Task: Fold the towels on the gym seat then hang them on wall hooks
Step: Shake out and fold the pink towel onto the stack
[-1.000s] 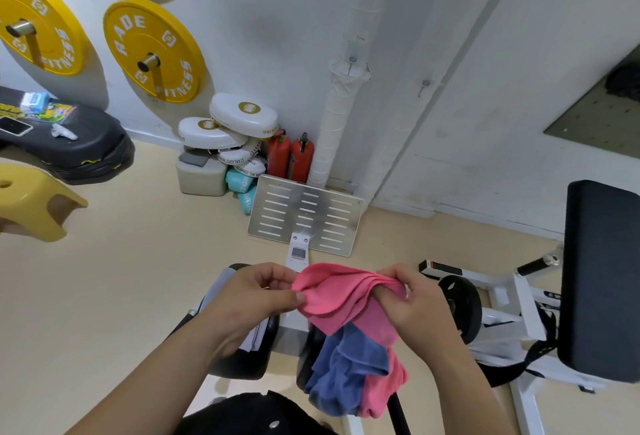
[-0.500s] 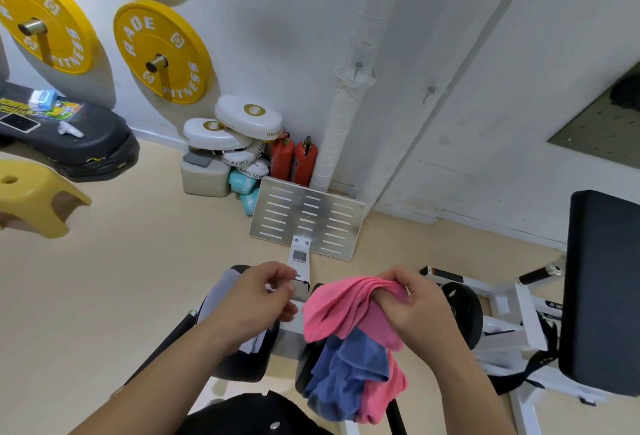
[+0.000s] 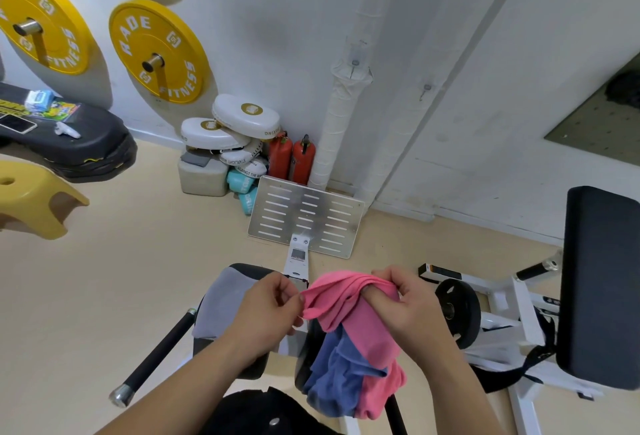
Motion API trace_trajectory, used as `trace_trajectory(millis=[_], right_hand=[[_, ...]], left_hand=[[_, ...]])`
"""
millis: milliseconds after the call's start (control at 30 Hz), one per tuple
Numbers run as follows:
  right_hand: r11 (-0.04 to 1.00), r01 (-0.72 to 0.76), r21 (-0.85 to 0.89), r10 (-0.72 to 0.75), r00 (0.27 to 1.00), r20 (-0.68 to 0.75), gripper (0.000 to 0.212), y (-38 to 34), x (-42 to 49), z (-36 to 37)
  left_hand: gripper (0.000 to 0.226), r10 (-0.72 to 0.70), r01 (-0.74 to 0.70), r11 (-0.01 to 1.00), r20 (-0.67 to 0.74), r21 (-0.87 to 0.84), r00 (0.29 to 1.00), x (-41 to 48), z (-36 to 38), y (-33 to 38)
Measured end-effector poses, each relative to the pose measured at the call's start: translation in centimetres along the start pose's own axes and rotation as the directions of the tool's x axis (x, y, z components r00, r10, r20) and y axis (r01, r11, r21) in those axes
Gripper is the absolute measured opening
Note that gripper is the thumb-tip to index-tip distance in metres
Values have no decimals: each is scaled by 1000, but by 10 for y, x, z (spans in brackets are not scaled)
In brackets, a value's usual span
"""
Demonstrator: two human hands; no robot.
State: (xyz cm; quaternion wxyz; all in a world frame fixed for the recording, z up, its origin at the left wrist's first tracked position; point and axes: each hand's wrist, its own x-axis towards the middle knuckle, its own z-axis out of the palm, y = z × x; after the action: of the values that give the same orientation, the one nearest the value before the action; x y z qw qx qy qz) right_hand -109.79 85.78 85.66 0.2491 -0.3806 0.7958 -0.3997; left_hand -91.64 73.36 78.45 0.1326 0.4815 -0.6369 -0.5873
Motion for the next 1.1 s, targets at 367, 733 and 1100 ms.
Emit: trace_trajectory(millis=[367, 733, 1100], right_hand=[[991, -89, -100, 98, 992, 82, 29, 9, 0, -8], [993, -119, -7, 119, 992, 42, 37, 5, -5, 7], [998, 13, 63, -22, 988, 152, 33, -7, -13, 5]], left_hand=[[20, -29, 27, 999, -69, -33, 997, 10, -21, 2], [15, 302, -302, 953, -54, -7, 952, -18, 7, 25], [28, 654, -621, 725, -15, 298, 756, -20, 22, 5]])
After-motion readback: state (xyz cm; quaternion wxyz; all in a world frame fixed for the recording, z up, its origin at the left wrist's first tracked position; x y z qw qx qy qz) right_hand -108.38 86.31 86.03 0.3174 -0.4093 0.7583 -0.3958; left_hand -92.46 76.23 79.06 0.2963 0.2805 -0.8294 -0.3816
